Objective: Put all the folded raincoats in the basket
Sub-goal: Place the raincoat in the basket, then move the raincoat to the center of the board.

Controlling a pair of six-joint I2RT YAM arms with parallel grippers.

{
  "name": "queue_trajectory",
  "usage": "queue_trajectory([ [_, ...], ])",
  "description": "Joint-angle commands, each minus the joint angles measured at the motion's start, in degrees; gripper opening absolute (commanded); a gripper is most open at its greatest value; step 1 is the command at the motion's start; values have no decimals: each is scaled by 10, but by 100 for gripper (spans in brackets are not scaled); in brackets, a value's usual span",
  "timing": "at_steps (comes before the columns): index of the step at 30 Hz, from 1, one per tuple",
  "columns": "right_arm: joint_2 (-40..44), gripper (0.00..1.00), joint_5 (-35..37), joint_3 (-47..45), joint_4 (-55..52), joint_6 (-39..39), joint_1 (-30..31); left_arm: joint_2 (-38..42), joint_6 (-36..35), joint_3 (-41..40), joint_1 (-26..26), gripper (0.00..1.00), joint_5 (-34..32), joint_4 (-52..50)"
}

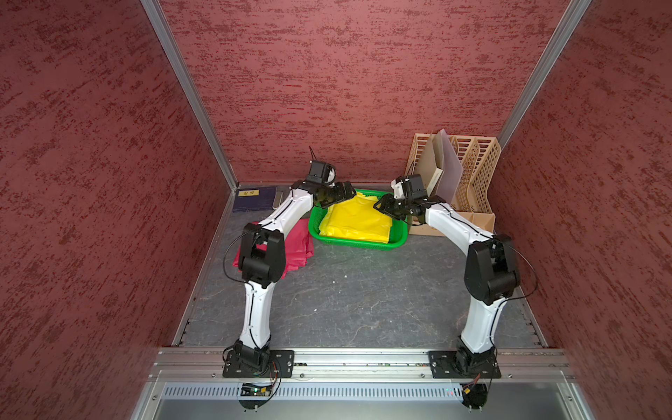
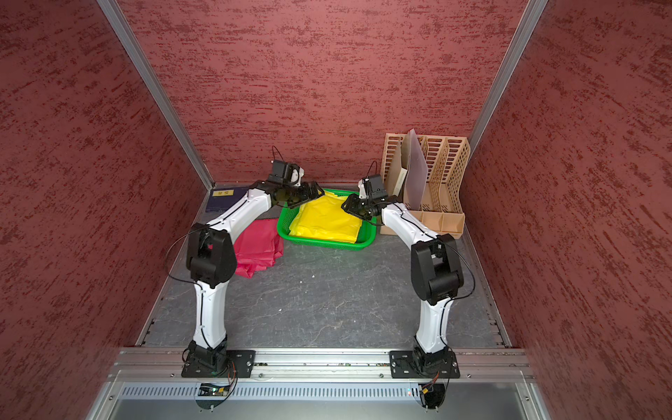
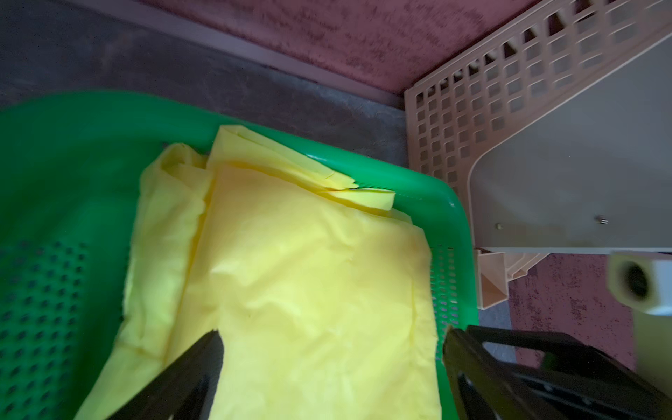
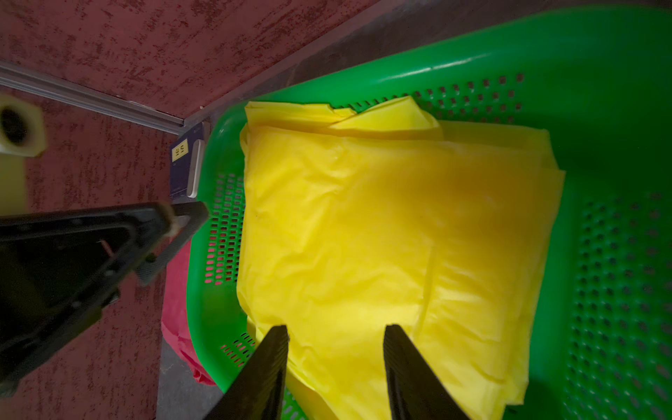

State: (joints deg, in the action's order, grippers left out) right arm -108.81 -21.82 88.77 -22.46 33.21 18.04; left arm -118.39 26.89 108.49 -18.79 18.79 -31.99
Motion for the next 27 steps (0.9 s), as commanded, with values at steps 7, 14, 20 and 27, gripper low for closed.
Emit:
queue_trajectory([
  [7,152,48,-24,-105,57,-1,14,208,-4,-209,75,94,-70,40],
  [14,228,31,-26,-186,45,-15,40,280,48,-395,143,37,-59,90],
  [20,277,5,-16,-236,33,-22,58,292,73,-452,186,7,-90,102],
  [27,296,0,-11,-266,18,-31,66,221,146,-477,231,0,-72,149],
])
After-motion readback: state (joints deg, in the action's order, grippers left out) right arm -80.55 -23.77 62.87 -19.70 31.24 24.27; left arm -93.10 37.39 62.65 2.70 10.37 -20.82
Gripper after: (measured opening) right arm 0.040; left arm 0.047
